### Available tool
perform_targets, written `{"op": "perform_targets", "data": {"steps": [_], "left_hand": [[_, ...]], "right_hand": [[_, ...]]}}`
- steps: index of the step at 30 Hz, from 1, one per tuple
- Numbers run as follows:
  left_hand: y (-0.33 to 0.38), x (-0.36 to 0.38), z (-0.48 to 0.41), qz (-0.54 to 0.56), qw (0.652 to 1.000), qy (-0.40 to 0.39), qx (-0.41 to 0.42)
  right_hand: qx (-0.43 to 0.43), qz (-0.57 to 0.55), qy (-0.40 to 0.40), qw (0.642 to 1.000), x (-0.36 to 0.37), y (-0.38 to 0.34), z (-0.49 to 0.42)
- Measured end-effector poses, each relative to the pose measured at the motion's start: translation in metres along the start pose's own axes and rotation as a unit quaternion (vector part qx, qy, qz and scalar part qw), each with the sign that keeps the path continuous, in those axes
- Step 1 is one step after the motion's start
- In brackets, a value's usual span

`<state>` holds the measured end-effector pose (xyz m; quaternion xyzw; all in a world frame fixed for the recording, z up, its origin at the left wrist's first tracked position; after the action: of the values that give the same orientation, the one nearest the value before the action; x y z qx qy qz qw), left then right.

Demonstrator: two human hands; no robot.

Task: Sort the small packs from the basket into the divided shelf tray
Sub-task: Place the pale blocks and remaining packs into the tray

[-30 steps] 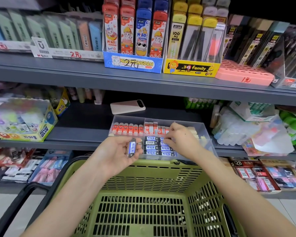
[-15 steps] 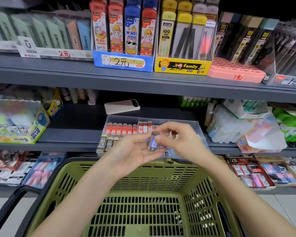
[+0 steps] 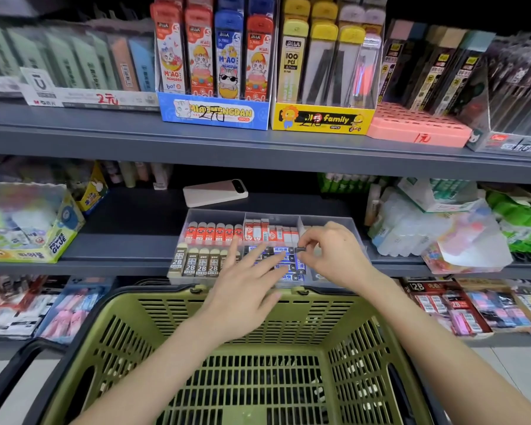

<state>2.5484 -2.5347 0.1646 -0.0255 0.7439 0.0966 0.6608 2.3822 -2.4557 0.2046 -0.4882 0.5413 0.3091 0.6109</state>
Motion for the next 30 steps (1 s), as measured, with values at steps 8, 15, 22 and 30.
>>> {"op": "perform_targets", "data": {"steps": [8,15,22,30], "left_hand": [[-0.012,0.017,0.0,-0.01,1.0,0.007,0.018],[-0.012,0.018,0.0,0.012,0.999,0.036,0.021],[-0.01,0.019,-0.006,0.012,0.995,0.093,0.018],[-0.004,0.02,-0.01,0.027,0.995,0.094,-0.017]], "right_hand": [[-0.037,0.117,-0.037,0.992,0.011,0.005,0.002],[-0.035,0.151,-0.075,0.985,0.016,0.008,0.0],[0.011,0.113,0.053,0.992,0.014,0.0,0.019],[0.013,0.014,0.028,0.999,0.027,0.014,0.042]]}}
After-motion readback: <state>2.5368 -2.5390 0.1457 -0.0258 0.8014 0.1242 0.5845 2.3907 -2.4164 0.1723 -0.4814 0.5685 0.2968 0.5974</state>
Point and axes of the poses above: each hand's wrist, its own z-axis away from the middle knuckle, its own x-axis out of the palm, y = z × x, the point moved 2 cm from there along -z, towards the middle knuckle, and after that the axes turned 11 degrees about -y, right-handed, at the moved point
